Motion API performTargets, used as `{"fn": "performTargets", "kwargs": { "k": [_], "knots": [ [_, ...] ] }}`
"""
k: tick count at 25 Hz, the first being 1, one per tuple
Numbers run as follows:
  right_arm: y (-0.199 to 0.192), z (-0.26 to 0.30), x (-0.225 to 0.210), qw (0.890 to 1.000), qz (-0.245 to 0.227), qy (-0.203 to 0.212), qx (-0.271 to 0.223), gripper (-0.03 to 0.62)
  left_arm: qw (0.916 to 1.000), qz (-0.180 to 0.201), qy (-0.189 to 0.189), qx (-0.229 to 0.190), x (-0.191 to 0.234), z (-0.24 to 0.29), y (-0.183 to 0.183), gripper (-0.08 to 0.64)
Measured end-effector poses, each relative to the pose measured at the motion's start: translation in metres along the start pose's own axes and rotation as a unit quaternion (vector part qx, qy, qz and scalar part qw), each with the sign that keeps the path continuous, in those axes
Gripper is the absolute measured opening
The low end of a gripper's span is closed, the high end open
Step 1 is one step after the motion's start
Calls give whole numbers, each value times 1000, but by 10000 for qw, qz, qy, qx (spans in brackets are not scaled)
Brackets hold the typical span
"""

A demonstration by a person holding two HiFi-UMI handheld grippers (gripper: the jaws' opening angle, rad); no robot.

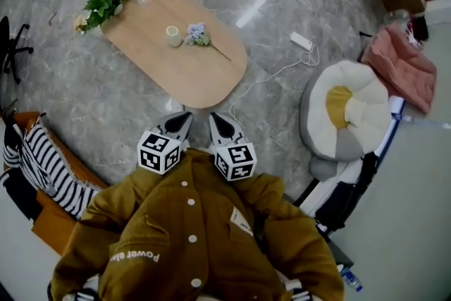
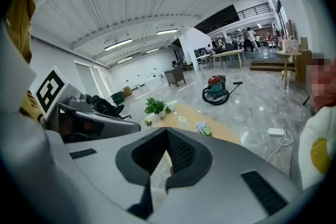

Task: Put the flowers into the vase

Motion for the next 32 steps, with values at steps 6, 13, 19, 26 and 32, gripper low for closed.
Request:
{"fn": "performTargets", "kwargs": {
  "k": [6,13,19,26,32],
  "knots": [
    [60,66,13,9995,-238,-207,-35,5,9998,6,-189,-39,62,-6,60,8],
    [83,96,13,9987,-396,-316,102,5,9991,-154,-379,56,88,3,83,8],
    [80,111,-14,9983,-446,-237,291,5,9994,-208,-247,90,96,25,86,8],
    [58,146,-59,9980,-517,-67,351,6,9993,-365,82,28,108,59,71,8],
    [38,183,-90,9954,-589,445,615,5,9979,-500,404,12,119,104,54,8]
  ]
}}
Point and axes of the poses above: the fingertips, and each gripper's own axes: z forward along the fingers, x to its left, y out of its top, the point moved 7 cm from there along -z, backward along the fingers, and after that the axes turned 4 degrees about -z, right-handed, at the moved point
